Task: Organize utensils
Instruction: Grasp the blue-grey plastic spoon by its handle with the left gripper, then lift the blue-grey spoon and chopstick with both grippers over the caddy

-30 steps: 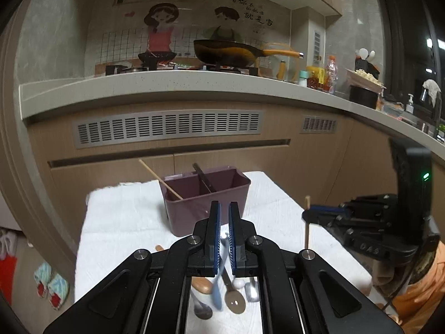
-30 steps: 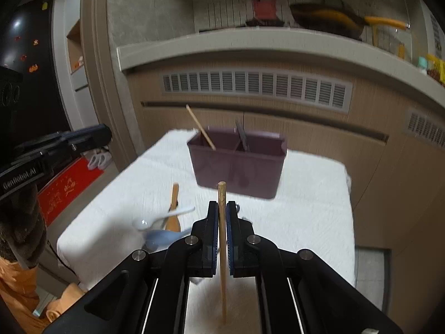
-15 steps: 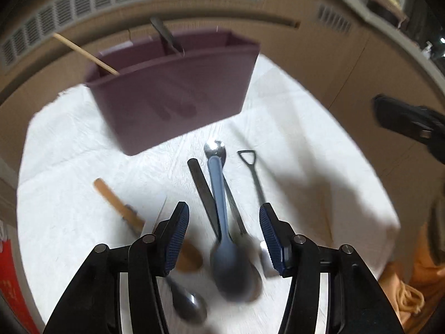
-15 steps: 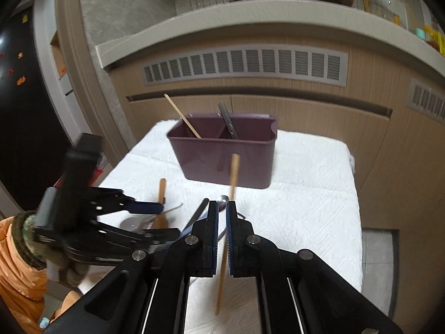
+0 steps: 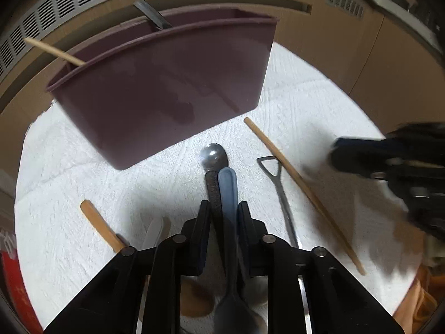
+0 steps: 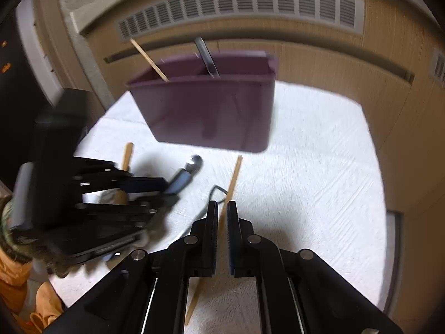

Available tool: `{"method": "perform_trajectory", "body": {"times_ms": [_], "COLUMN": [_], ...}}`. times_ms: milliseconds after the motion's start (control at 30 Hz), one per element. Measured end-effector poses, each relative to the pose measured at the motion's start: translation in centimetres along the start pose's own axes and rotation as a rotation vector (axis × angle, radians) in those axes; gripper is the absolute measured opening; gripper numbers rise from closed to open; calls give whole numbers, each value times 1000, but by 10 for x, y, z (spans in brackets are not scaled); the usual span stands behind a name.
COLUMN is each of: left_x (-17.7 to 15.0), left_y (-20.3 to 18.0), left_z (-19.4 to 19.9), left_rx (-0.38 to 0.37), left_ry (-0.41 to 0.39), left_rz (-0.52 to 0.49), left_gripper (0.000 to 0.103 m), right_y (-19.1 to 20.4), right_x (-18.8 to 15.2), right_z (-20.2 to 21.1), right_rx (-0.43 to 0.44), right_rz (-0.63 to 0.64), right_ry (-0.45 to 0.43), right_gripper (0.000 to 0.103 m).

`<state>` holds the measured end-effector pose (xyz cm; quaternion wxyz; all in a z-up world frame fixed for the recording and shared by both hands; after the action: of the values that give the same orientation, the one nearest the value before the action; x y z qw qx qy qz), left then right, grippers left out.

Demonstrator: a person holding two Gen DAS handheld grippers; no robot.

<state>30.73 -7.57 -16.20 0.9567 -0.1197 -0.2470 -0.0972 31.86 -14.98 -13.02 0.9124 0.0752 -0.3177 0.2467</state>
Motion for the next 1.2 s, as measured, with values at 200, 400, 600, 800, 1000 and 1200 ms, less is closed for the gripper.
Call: {"method": "perform_trajectory", "body": {"times_ms": [200,400,600,800,1000,1200], "left_x": [4,7,14,10,0,11], "left_y": [18,32,36,31,21,6], "left_z": [47,63,71,98,141,192], "left_rx": [-53,-64,-85,-89,-98,-101], "left_ry": [-102,-143,-186,-261,-357,-474], "left_rz": [74,106,151,141,138,110], "left_gripper": [5,5,5,5,5,5], "right_y": [-1,-7,-2,20,44,53], "right_x": [-7,1,7,-4,-3,16], "right_z": [-26,-54,-62,-24,49,110], "right_rx": [-2,-68,-122,-79,-45,-56], "right_rz": [-17,-64,-24,25,41,55], "right_ry": [58,101,158,77,-83,-232], "right_gripper": [24,24,7,6,6,6]}}
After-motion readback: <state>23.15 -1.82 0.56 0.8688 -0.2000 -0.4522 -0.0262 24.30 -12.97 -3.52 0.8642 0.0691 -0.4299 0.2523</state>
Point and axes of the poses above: each gripper's, at about its wrist camera, not at the fingertips, and z roughly against the way its jaws point, y to its left, x to its top, the point moved 10 cm from there along -z, roughly the way its jaws point, and after that the axes turned 14 degrees about z, right-handed, at the moved point
